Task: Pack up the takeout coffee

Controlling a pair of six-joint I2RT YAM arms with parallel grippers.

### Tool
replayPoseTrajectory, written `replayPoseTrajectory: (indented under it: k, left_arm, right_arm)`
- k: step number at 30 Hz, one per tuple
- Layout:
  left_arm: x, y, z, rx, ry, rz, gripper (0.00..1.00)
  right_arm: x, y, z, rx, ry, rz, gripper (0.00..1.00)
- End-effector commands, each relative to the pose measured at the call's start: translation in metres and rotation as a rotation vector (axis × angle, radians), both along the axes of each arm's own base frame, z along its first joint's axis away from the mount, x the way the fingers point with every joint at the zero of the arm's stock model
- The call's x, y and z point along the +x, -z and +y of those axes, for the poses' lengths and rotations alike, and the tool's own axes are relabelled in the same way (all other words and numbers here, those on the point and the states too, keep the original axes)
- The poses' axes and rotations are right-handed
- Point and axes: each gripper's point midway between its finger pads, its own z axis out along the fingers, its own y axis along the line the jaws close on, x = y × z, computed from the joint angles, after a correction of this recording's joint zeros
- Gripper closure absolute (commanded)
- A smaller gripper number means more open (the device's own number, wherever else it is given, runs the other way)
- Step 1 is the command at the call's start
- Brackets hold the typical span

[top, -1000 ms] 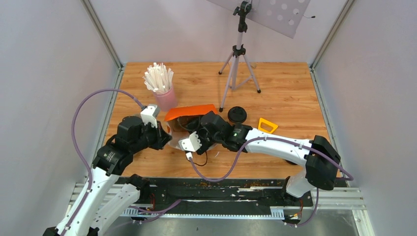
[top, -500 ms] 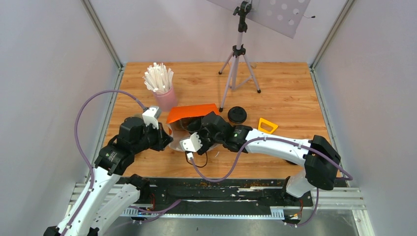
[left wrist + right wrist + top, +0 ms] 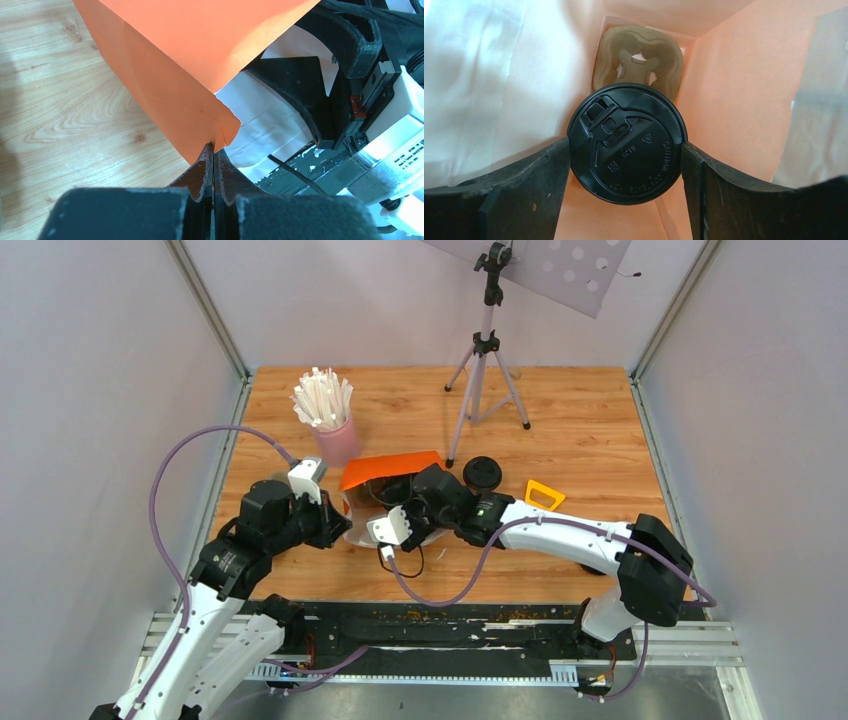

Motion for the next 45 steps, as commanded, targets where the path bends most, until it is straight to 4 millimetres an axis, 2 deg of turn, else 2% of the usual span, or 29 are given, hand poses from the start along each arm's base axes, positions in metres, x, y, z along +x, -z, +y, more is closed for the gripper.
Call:
replayPoseTrajectory:
  k: [1,6,10,16,20,27,30,41,45]
  left_arm:
    - [-0.001,-0.004,-0.003,-0.025,0.007,-0.011,0.98]
    - [-0.001,-0.002,-0.001,-0.010,0.008,-0.009,0.97]
    - [-0.001,-0.002,-0.002,-0.013,0.011,-0.010,0.97]
    - [-0.001,-0.006,-0.001,0.001,0.022,-0.013,0.97]
    - [-0.002,-0.007,-0.003,0.002,0.038,-0.006,0.97]
    - [-0.004,-0.007,-0.005,-0.007,0.048,-0.008,0.98]
    - [-0.005,-0.005,-0.004,-0.003,0.049,-0.010,0.97]
    - [-0.006,-0.001,0.000,0.022,0.051,-0.007,0.97]
    - [-0.006,0.001,-0.001,0.030,0.061,-0.005,0.97]
  right_arm:
    - [0.001,-0.016,0.010,0.076,-0.019,-0.008,0.52]
    - [-0.013,-0.029,0.010,0.098,-0.064,0.012,0.52]
    - [-0.019,-0.017,0.011,0.053,-0.091,0.035,0.52]
    - [-0.008,-0.009,0.015,0.047,-0.075,-0.015,0.52]
    - [0.000,-0.011,0.019,0.055,-0.057,-0.045,0.53]
    - [0.007,-0.002,0.020,0.030,-0.040,-0.061,0.53]
    - [0.007,-0.007,0.019,0.040,-0.038,-0.070,0.54]
    - [0.004,-0.014,-0.009,0.038,0.009,-0.085,0.53]
    - [0.004,-0.012,-0.013,0.050,0.021,-0.060,0.53]
